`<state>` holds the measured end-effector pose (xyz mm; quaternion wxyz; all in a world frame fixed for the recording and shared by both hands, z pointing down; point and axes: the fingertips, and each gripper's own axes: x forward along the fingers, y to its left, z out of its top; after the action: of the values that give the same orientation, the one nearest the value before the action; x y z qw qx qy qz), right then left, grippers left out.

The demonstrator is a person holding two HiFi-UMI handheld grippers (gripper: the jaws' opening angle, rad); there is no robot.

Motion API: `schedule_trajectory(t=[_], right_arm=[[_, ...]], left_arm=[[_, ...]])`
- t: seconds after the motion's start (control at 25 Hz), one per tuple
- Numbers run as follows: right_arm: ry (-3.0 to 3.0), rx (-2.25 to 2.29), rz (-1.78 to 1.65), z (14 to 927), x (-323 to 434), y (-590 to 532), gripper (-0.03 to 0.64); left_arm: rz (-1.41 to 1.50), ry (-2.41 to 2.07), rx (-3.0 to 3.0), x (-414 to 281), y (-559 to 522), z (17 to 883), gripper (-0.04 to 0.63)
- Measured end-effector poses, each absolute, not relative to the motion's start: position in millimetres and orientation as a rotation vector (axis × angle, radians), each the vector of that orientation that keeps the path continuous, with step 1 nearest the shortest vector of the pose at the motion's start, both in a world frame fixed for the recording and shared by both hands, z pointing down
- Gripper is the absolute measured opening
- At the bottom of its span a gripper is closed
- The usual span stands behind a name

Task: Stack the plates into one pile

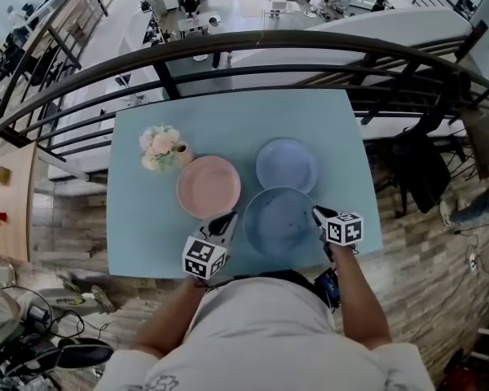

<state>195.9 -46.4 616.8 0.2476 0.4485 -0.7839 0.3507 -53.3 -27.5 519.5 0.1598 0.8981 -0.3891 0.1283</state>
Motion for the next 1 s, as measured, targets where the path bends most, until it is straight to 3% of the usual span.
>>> schedule_trajectory(t=[1.0], right_arm=[[-2.125, 1.205, 1.168, 642.8, 258.1, -191.3, 0.032]], left_arm=[[0.464, -1.134, 2.437, 8.3, -137.8, 558.8, 0.005]])
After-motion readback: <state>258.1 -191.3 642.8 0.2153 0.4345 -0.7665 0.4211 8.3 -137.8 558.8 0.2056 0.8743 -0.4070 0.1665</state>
